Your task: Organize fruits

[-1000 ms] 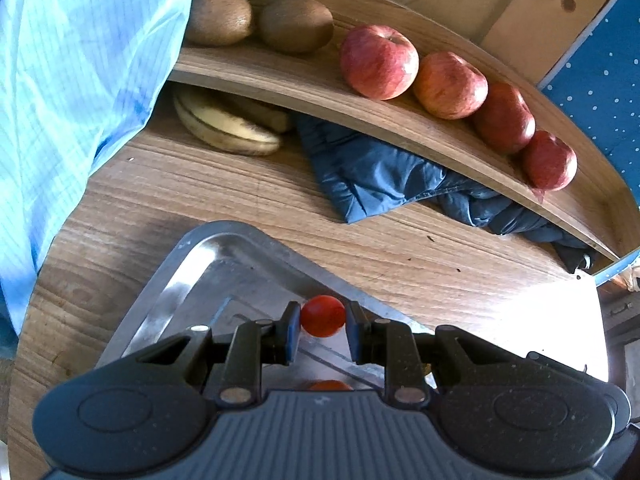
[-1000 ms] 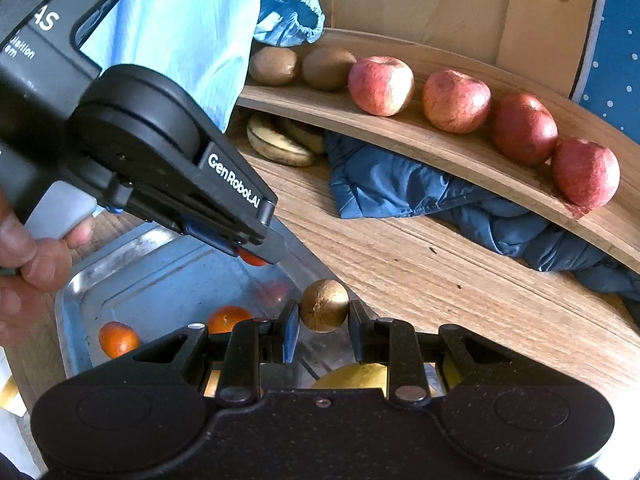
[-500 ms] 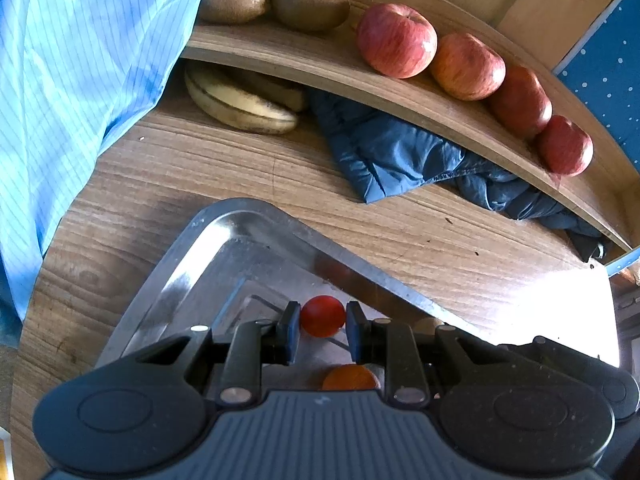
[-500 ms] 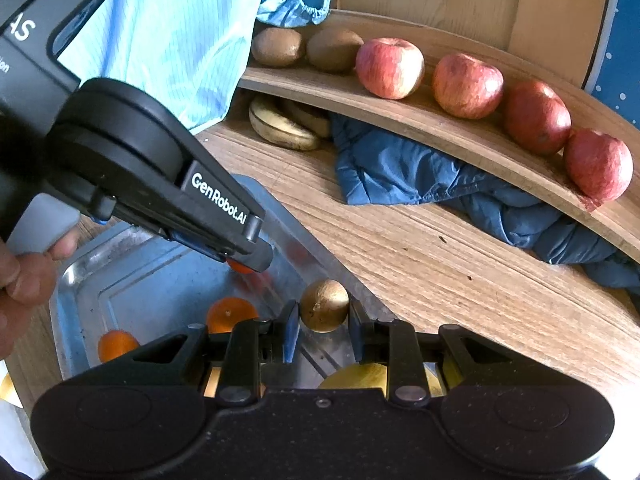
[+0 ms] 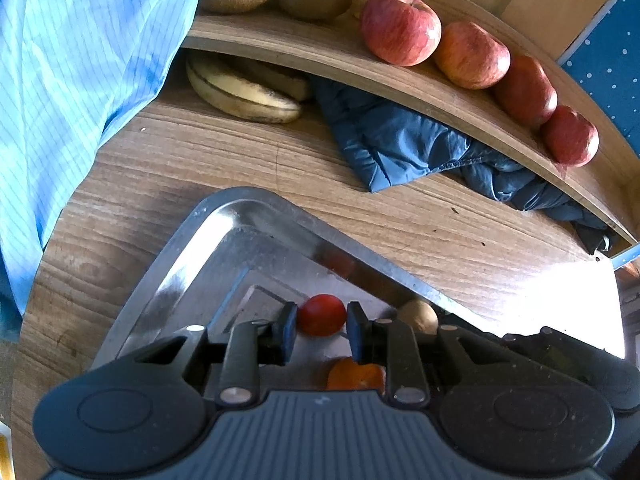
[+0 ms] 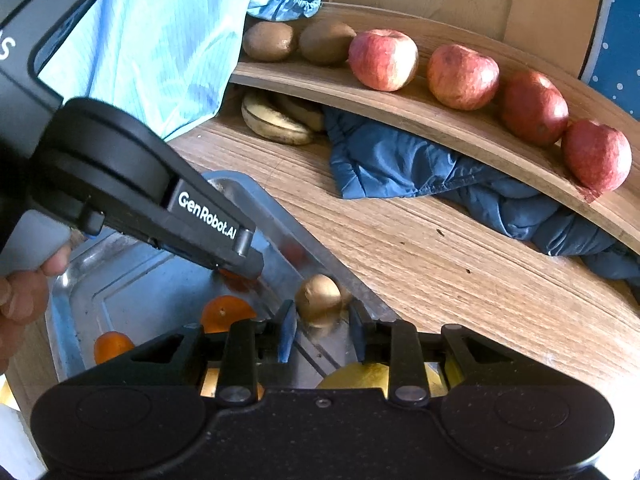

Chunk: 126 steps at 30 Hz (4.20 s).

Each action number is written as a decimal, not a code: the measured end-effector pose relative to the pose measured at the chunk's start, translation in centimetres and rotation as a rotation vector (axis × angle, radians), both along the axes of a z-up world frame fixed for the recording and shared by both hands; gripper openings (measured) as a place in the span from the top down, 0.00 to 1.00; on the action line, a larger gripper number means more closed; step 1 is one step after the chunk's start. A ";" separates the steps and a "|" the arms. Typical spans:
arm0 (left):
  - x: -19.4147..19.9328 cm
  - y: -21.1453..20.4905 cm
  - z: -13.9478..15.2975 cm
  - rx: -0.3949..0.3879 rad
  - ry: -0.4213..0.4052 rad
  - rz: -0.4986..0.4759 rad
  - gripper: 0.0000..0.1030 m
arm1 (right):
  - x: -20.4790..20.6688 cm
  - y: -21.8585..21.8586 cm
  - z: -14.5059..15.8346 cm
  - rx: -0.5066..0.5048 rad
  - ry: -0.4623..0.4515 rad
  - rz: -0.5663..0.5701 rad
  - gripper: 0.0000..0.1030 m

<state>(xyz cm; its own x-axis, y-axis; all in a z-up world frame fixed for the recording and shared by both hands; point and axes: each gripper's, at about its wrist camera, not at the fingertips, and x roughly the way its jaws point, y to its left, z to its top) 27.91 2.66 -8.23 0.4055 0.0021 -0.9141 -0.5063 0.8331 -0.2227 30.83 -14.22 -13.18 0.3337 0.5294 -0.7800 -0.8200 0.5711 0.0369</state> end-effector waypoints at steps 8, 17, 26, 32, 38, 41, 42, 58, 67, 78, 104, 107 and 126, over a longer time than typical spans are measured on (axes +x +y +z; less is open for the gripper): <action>-1.0 0.0 0.8 0.028 -0.011 0.033 0.40 | -0.6 -1.2 1.2 0.034 -0.027 -0.045 0.49; -2.3 0.0 2.7 0.083 -0.052 0.063 0.08 | -1.1 -3.6 2.9 0.087 -0.057 -0.158 0.25; -4.2 -0.9 4.0 0.140 -0.081 0.073 0.01 | -2.5 -6.2 4.6 0.146 -0.104 -0.260 0.04; -5.9 -1.8 4.9 0.190 -0.097 0.066 0.01 | -3.8 -7.6 5.5 0.175 -0.138 -0.290 0.02; -7.3 -2.4 5.7 0.210 -0.114 0.071 0.00 | -5.0 -8.7 6.3 0.195 -0.163 -0.298 0.01; -8.0 -2.8 6.1 0.219 -0.123 0.072 0.00 | -5.6 -9.2 6.6 0.202 -0.172 -0.304 0.01; -8.2 -2.9 6.2 0.223 -0.127 0.071 0.00 | -5.8 -9.4 6.7 0.206 -0.175 -0.306 0.01; -12.3 -4.6 7.7 0.257 -0.172 0.020 0.00 | -9.4 -11.4 7.7 0.250 -0.191 -0.347 0.01; -14.8 -4.6 8.4 0.279 -0.191 -0.025 0.00 | -11.7 -11.8 8.1 0.262 -0.182 -0.385 0.01; -16.9 -3.7 7.8 0.262 -0.214 -0.092 0.00 | -14.4 -11.6 8.0 0.240 -0.182 -0.442 0.01; -23.5 -1.0 8.8 0.265 -0.328 -0.322 0.00 | -25.2 -10.5 9.0 0.199 -0.229 -0.689 0.01; -24.4 -0.8 8.8 0.267 -0.340 -0.340 0.00 | -26.4 -10.2 9.2 0.200 -0.237 -0.702 0.01; -27.5 -0.2 8.5 0.297 -0.301 -0.368 0.00 | -29.9 -8.3 8.6 0.173 -0.207 -0.678 0.01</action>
<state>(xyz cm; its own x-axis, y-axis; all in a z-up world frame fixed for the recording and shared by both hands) 0.37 2.43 0.30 0.6714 0.0509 -0.7394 -0.1210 0.9918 -0.0416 0.93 -22.52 -4.60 0.7634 0.2642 -0.5895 -0.2884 0.9559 0.0549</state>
